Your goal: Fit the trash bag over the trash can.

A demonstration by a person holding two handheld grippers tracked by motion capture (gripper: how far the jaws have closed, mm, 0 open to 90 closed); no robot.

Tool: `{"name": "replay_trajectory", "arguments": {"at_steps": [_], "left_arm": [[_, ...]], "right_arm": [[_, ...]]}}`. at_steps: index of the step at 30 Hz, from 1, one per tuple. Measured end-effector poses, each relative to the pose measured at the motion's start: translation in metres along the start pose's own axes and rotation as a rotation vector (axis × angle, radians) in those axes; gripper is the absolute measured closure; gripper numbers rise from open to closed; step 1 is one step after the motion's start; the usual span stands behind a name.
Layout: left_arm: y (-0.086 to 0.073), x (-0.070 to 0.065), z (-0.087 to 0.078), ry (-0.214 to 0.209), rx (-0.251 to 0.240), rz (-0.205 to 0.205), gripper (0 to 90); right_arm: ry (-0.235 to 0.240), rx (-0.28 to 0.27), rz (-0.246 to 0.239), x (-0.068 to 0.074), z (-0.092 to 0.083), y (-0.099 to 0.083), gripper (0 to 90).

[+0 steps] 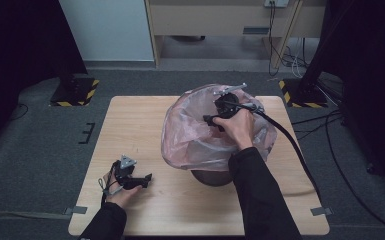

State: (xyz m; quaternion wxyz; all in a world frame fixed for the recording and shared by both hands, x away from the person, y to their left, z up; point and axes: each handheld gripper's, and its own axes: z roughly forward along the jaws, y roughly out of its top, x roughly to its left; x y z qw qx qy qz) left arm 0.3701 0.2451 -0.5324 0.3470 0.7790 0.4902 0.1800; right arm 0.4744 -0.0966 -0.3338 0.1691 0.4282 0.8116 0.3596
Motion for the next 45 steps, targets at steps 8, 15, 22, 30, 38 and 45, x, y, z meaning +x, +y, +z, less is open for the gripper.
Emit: {"name": "replay_trajectory", "arguments": {"at_steps": [8,15,22,30,38,45], "left_arm": [[0.0,0.0,0.0,-0.001,-0.003,-0.001,11.3],[0.0,0.0,0.0,-0.004,-0.006,-0.005,11.2],[0.0,0.0,0.0,-0.004,-0.006,-0.004,11.1],[0.0,0.001,0.001,-0.006,-0.006,-0.004,11.1],[0.0,0.0,0.001,-0.006,-0.005,-0.002,11.0],[0.0,0.0,0.001,-0.005,-0.005,-0.003,11.0]], "right_arm": [[0.086,-0.053,-0.029,0.0,0.008,0.003,24.2],[0.051,-0.154,-0.016,-0.002,-0.006,0.006,34.6],[-0.033,-0.041,-0.039,-0.004,-0.009,0.001,44.9],[0.017,0.06,-0.008,-0.002,0.011,-0.001,24.3],[0.065,0.061,-0.03,-0.002,0.021,0.001,15.2],[0.078,0.065,-0.028,-0.003,0.022,0.003,15.3]]}}
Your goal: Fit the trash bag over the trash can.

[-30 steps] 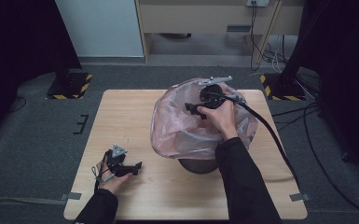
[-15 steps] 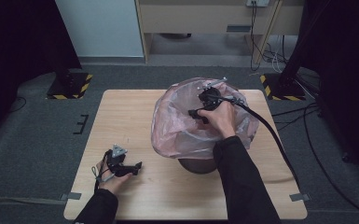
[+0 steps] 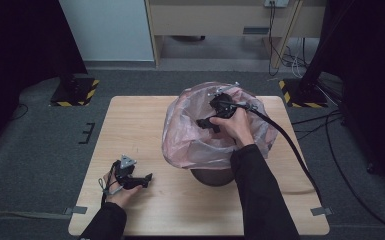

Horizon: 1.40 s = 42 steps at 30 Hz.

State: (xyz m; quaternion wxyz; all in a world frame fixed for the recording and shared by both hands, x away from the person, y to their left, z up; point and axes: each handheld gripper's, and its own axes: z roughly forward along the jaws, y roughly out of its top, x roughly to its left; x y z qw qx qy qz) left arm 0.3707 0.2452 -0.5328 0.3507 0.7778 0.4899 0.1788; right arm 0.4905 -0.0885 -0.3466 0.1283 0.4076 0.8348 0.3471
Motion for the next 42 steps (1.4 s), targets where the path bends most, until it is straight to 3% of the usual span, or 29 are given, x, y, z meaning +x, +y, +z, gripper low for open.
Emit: {"name": "replay_trajectory", "arguments": {"at_steps": [4,9,13,25,30,37,42], "left_arm": [[0.0,0.0,0.0,0.001,0.003,0.003,10.9],[0.0,0.0,0.0,0.003,-0.001,0.003,10.9],[0.0,-0.001,0.001,0.004,-0.002,0.004,10.7],[0.0,-0.002,0.001,0.009,-0.003,0.008,9.9],[0.0,-0.002,0.002,0.01,-0.004,0.01,9.8],[0.0,-0.002,0.002,0.012,-0.002,0.014,9.8],[0.0,-0.002,0.002,0.01,-0.004,0.012,9.8]], "right_arm": [[0.01,-0.03,-0.014,0.002,-0.004,0.002,15.1],[0.001,-0.154,-0.012,0.003,-0.023,0.006,15.7],[-0.013,-0.201,-0.006,0.0,-0.041,0.004,13.6],[-0.021,-0.464,0.033,0.0,-0.089,0.0,14.6],[-0.034,-0.516,0.013,0.004,-0.101,-0.001,14.5],[-0.028,-0.644,0.012,0.016,-0.123,0.0,14.7],[-0.075,-0.688,0.0,0.022,-0.135,-0.003,14.3]]}}
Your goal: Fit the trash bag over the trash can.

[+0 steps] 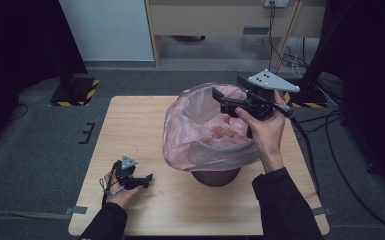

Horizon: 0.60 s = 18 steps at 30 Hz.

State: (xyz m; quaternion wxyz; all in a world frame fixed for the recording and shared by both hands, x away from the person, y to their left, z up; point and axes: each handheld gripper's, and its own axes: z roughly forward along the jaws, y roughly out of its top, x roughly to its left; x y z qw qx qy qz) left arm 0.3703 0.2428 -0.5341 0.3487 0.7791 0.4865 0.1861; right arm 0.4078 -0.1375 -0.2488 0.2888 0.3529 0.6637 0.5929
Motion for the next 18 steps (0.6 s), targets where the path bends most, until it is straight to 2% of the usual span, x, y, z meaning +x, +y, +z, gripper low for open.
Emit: {"name": "replay_trajectory", "arguments": {"at_steps": [8,13,18], "left_arm": [[0.0,0.0,0.0,0.0,0.001,0.004,9.9],[0.0,0.001,-0.001,-0.001,0.001,0.004,11.5],[0.0,0.001,-0.001,-0.002,0.003,0.005,11.6]], "right_arm": [[-0.059,-0.062,0.001,-0.01,-0.029,0.001,13.9],[-0.091,-0.081,0.021,-0.02,-0.047,-0.008,13.4],[-0.138,-0.074,0.024,-0.034,-0.064,-0.021,13.0]]}}
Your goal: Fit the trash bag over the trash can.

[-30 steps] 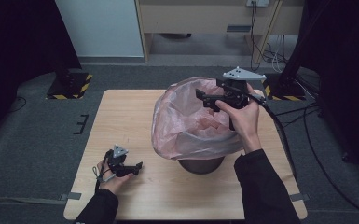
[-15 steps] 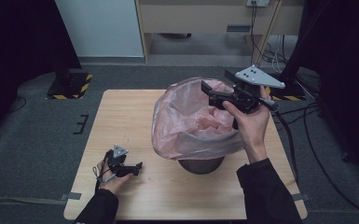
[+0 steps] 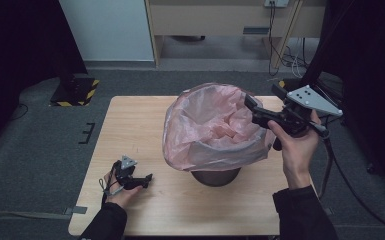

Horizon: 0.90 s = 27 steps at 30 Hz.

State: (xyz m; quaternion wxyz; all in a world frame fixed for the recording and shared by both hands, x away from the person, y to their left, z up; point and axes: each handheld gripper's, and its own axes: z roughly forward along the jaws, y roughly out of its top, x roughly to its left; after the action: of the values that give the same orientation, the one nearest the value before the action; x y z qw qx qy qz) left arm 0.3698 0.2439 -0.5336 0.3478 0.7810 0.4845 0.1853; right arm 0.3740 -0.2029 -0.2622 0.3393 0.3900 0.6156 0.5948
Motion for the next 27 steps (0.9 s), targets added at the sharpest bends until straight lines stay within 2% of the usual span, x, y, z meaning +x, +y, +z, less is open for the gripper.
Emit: {"name": "replay_trajectory", "arguments": {"at_steps": [10,20,27], "left_arm": [[0.0,0.0,0.0,-0.001,0.003,0.003,11.8],[0.0,0.001,-0.001,-0.003,-0.001,0.002,12.2],[0.0,0.001,-0.002,-0.008,0.003,-0.002,13.2]], "right_arm": [[-0.094,0.0,0.044,-0.035,-0.021,-0.034,12.4],[-0.189,0.069,0.1,-0.067,-0.035,-0.086,12.1],[-0.24,0.137,0.134,-0.083,-0.044,-0.126,11.9]]}}
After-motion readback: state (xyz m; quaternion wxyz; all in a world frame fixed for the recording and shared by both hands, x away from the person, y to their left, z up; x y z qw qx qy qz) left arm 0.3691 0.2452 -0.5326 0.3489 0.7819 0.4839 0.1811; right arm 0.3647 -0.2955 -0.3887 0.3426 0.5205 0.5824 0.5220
